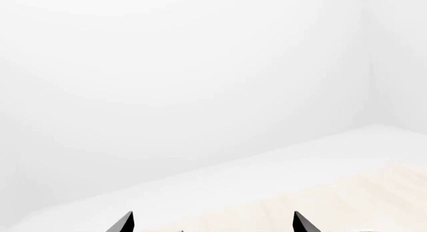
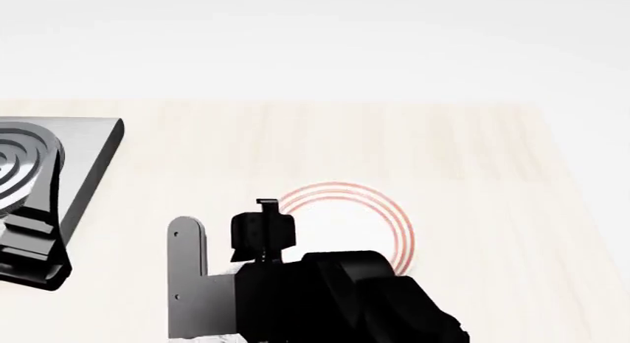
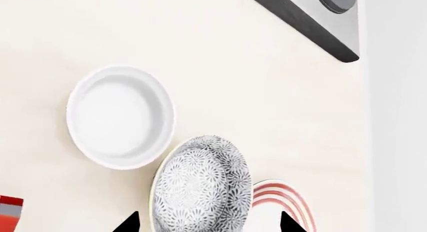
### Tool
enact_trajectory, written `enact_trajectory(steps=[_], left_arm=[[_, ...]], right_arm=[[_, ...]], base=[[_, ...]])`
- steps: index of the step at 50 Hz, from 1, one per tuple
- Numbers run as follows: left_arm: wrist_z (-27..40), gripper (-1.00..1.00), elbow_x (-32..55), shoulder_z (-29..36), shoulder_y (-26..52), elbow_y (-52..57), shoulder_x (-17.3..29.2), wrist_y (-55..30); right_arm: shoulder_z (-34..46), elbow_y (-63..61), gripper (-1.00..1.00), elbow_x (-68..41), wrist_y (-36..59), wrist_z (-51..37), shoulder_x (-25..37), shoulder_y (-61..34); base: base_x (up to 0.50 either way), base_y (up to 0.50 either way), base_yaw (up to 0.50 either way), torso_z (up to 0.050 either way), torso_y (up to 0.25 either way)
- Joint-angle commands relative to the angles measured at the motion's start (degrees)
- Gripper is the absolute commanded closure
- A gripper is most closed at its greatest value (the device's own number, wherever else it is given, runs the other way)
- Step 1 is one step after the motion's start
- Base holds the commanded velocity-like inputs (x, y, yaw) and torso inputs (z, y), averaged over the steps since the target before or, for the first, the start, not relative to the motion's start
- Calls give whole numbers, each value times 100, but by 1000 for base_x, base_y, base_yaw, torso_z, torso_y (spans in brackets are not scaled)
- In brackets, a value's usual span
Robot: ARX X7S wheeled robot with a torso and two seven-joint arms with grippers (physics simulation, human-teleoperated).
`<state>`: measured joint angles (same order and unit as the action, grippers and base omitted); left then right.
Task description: Pick the akita bowl between the plate and the ramekin and place it on the plate.
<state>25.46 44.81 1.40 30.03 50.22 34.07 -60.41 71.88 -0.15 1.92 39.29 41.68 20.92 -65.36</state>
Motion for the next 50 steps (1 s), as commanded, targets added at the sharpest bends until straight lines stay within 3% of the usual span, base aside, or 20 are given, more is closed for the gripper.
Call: enact_trajectory(steps=[1,16,50], left_arm=[[-4,-100,-16,76,3,-12,30,42],[-37,-100,-36,71,-51,-97,71,162],[-39,-100,-18,118,-85,-159,124,306]], right_arm=[[99,491,-100,43,-151,76,-147,-134],[44,255,-100,-332,-49,474,-168,-96],[332,1855,-100,-80,-857,184,-621,41]], base=[[0,0,0,0,0],[0,0,0,0,0],[0,0,0,0,0]])
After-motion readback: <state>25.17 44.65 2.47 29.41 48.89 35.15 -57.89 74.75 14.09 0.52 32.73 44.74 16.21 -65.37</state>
